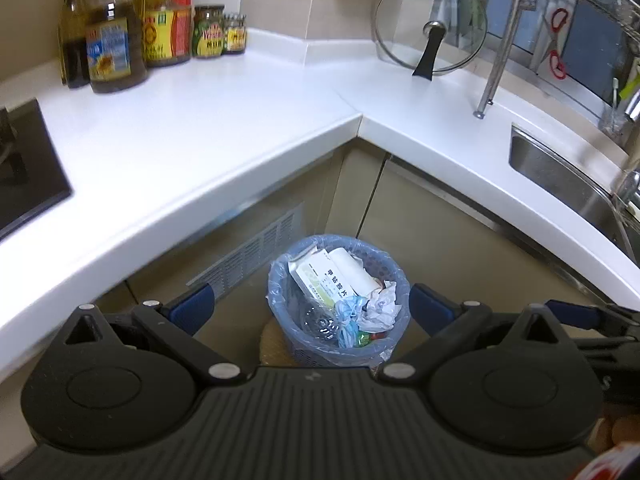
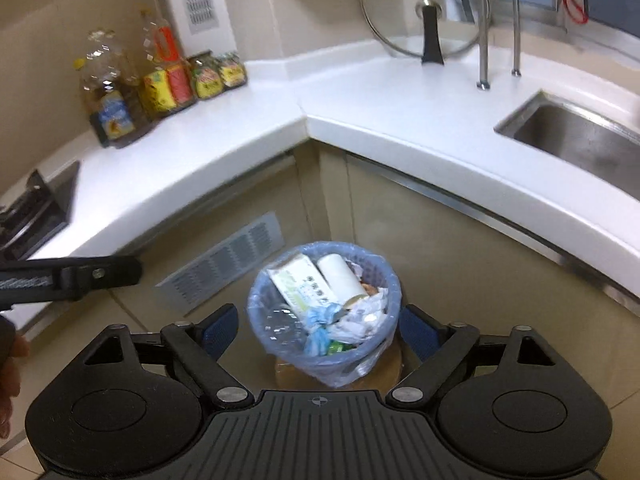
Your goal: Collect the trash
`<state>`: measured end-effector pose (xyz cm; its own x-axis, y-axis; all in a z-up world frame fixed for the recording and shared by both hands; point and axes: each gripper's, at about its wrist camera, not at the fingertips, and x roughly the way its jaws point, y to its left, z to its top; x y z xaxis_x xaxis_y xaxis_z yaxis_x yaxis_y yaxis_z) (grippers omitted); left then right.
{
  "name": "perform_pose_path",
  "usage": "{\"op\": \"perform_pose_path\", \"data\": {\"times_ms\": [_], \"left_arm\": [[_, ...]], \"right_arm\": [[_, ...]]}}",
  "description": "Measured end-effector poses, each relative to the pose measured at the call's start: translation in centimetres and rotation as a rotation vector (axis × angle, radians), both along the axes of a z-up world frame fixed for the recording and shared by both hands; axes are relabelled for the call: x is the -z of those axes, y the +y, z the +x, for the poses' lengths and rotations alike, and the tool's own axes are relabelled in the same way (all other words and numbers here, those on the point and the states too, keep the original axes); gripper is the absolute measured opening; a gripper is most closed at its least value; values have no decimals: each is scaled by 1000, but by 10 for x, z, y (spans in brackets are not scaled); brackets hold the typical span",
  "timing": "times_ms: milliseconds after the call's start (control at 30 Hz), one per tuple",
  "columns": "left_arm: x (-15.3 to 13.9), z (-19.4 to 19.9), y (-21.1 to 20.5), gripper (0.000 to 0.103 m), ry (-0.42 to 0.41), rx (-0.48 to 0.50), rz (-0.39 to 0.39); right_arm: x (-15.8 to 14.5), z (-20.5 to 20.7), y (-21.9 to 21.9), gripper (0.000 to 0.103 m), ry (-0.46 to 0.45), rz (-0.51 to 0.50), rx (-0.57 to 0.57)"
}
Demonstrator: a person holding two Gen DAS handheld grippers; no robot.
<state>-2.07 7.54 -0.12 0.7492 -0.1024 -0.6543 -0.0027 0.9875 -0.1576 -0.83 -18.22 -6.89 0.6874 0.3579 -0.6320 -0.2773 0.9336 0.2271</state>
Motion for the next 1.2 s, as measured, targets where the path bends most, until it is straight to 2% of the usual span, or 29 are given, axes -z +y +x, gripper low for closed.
{"op": "perform_pose_path", "data": {"times_ms": [233,433,800,1200], "left_arm": [[-27,-25,7,102,-54,-11,11],[-40,-29,6,102,-61,-28,6],[-39,-23,-4,102,-34,-7,13],[-41,-24,-10,102,-34,-38,44]], "right_arm": [[-29,-21,14,95,-48,-13,23],[-50,-24,11,96,-74,-21,31],[-53,-21,0,96,-54,-27,66],[-57,-20,-3,96,-64,-22,69]]}}
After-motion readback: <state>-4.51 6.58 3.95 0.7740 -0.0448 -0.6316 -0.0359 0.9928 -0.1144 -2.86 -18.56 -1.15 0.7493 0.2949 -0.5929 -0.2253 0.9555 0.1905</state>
